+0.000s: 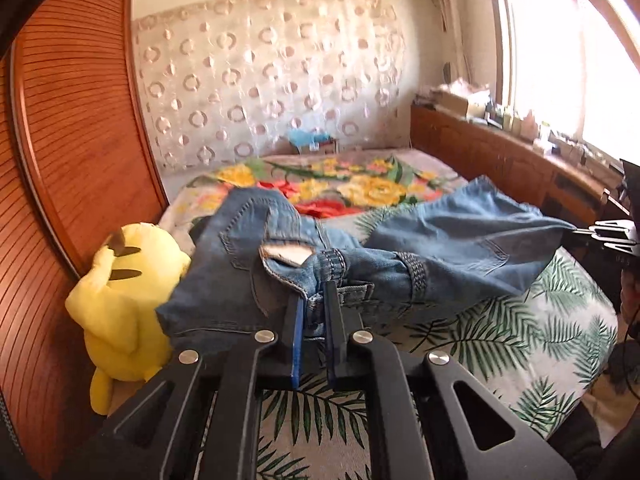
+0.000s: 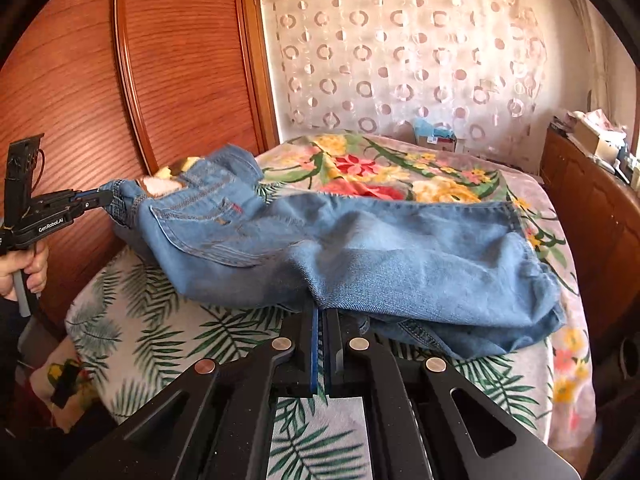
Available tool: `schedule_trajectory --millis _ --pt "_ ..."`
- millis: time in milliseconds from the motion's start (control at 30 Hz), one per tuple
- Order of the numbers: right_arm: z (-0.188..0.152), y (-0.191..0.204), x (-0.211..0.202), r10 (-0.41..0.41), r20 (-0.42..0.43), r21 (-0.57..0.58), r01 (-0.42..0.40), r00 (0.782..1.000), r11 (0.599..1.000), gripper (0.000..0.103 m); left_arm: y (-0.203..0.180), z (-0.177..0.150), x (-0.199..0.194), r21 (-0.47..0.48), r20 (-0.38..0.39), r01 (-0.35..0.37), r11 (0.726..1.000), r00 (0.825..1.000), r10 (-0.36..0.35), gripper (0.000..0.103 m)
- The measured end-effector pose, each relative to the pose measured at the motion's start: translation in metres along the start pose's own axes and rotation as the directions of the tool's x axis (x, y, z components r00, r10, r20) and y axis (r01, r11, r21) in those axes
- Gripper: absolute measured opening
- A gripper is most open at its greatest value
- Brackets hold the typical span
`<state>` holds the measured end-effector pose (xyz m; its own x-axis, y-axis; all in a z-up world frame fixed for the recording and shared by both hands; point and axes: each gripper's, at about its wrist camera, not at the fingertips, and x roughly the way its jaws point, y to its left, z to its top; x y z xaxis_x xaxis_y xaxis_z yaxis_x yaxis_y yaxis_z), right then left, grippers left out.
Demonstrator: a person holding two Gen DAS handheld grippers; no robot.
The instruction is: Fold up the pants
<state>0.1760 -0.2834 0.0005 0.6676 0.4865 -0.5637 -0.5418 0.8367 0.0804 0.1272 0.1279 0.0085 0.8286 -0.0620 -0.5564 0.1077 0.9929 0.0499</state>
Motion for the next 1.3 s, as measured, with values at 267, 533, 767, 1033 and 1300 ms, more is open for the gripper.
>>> schedule_trajectory --millis 267,533,767,1033,1300 --pt "-0.026 0.020 -0.029 0.019 -0.023 -0.040 -0.020 1.000 0.999 0.001 0.004 -0.037 -0.040 -0.057 0.001 0.033 0.998 0.999 -0.033 0.009" --pt "-0.058 0.017 -0.003 0.027 -0.124 -0.002 -0.028 0.992 1.000 0.001 -0.016 -0.095 -0.029 -0.074 -0.139 0.061 0.995 0.988 -0.070 0.010" --pt "-0.068 0.007 -0.008 0.043 -0.125 0.050 -0.037 0.991 0.998 0.001 -0.016 -0.099 -0.045 -0.093 -0.126 0.057 0.994 0.990 -0.068 0.012" --pt "-0.074 -0.004 -0.039 0.001 -0.058 0.068 0.002 0.998 0.998 0.001 -0.026 -0.074 -0.062 -0.051 -0.060 0.065 0.997 0.996 -0.068 0.050" --pt "-0.077 -0.022 -0.041 -0.065 -0.010 0.116 0.066 0.998 0.991 0.001 -0.065 -0.056 -0.034 -0.003 -0.053 0.150 0.989 0.987 -0.150 0.075"
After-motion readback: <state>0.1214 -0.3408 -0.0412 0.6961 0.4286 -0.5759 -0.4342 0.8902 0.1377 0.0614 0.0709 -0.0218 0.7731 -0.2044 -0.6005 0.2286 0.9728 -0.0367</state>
